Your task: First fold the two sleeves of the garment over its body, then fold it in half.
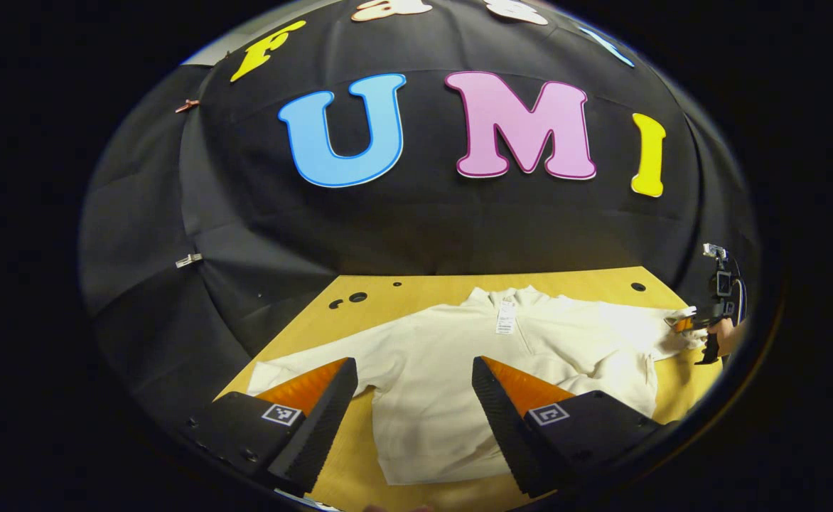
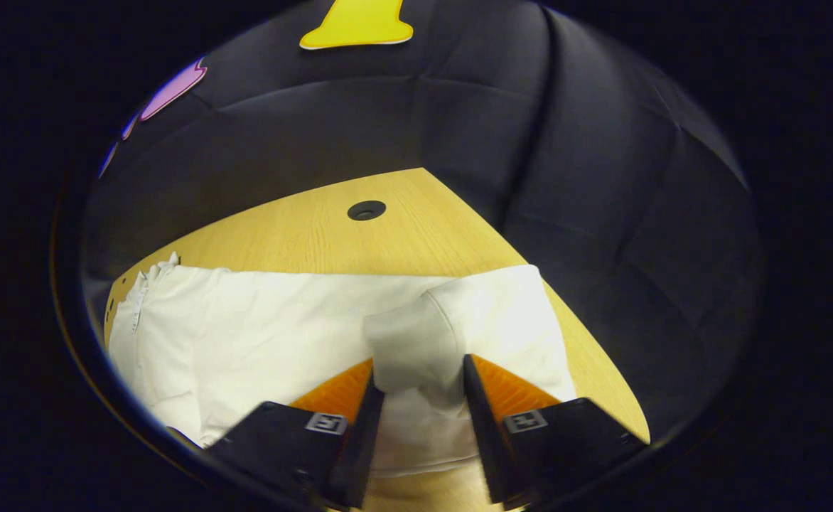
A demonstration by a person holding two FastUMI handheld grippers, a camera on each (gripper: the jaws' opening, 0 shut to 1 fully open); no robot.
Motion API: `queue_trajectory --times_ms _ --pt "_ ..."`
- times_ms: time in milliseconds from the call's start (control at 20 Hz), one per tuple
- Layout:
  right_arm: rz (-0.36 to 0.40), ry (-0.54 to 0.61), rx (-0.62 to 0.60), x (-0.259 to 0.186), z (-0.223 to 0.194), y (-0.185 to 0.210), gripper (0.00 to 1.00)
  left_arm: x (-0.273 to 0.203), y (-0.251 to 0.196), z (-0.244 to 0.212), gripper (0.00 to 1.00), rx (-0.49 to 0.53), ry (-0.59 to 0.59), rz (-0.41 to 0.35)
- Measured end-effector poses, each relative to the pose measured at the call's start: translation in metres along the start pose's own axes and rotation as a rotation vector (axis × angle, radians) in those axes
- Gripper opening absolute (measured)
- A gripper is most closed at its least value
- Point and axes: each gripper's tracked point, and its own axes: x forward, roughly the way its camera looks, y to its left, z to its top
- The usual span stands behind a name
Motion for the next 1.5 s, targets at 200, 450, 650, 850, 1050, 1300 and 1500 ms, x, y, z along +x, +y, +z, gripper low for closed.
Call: queue_trajectory --times_ms 200,450,650,850,1050,1300,1500 --pt "0.009 0.010 0.054 0.000 0.004 0.001 0.14 -0.001 -0.005 0.000 1.00 0.022 0.010 -0.027" --pt "0.007 -0.024 0.051 -0.016 0.019 0.006 0.08 0.004 0.000 -0.001 1.00 -0.012 0.023 -0.041" --pt "0.010 -0.094 0.053 -0.039 0.056 0.012 0.07 0.006 0.017 0.002 1.00 -0.048 0.017 -0.037" --pt "0.051 -0.176 0.048 -0.074 0.104 0.040 0.07 0.006 0.039 0.001 1.00 -0.086 0.007 -0.019" --pt "0.128 -0.234 0.025 -0.103 0.136 0.096 0.07 -0.001 0.069 0.000 1.00 -0.119 -0.023 0.013" --pt "0.229 -0.279 -0.017 -0.137 0.163 0.180 0.07 -0.010 0.105 -0.018 1.00 -0.151 -0.021 0.051" --pt "0.312 -0.314 -0.092 -0.160 0.173 0.251 0.07 -0.019 0.130 -0.029 1.00 -0.161 -0.021 0.093"
